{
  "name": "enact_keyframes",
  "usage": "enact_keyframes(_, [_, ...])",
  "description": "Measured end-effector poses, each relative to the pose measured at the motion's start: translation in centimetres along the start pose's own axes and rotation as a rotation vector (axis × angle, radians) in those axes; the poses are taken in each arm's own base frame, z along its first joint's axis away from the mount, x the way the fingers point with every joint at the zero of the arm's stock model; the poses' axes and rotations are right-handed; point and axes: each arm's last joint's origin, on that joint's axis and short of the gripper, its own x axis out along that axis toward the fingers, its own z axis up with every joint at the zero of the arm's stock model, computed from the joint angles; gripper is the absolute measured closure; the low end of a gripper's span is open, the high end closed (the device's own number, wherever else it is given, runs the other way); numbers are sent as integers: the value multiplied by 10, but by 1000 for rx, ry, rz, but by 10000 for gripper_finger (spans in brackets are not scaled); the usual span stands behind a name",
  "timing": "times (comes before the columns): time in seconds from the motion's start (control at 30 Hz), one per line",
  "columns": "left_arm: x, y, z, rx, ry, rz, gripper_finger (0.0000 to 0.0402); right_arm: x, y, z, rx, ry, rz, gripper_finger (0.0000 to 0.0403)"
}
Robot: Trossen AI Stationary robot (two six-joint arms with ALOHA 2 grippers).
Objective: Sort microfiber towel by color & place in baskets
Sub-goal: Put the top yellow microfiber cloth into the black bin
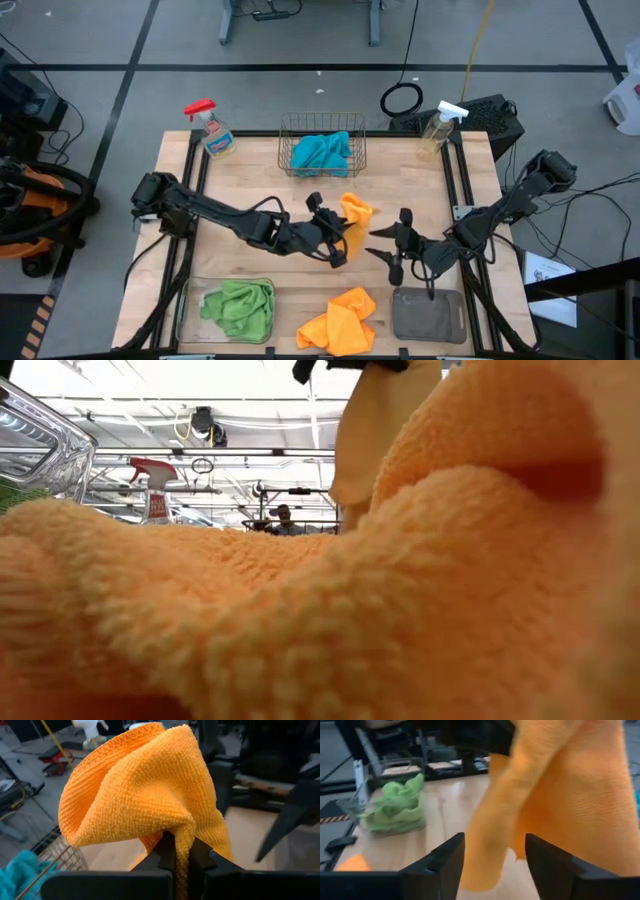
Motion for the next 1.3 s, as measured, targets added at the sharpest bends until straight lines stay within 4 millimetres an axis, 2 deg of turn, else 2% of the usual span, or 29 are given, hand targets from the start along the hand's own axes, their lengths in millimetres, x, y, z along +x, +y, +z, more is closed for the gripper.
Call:
enact_keyframes(0.33, [0, -6, 6, -34, -74, -35, 385, 6, -1, 4, -9, -69, -93, 114])
enact_keyframes(0.47, [4, -10, 7, -45, -118, -52, 385, 6, 2, 9, -21, -97, -35, 102])
enact_keyframes(0.6, [10, -14, 6, -44, -154, -100, 385, 7, 4, 14, -32, -132, -1, 110])
enact_keyframes(0.7, [12, -16, 5, -44, -163, -106, 385, 7, 4, 15, -42, -138, -3, 134])
enact_keyframes(0.8, [10, -18, 5, -44, -165, -111, 384, 8, 4, 14, -48, -132, -6, 179])
enact_keyframes(0.9, [9, -20, 5, -41, -167, -123, 384, 8, 4, 14, -51, -133, -5, 242])
enact_keyframes(1.07, [7, -24, 4, -43, -165, -154, 375, 7, 4, 14, -85, -130, -2, 373])
enact_keyframes(1.13, [5, -26, 3, -40, -163, -160, 362, 6, 5, 13, -106, -129, 5, 389])
enact_keyframes(1.3, [-6, -35, 2, -14, -137, -189, 304, -2, 9, 13, -103, -131, 36, 395])
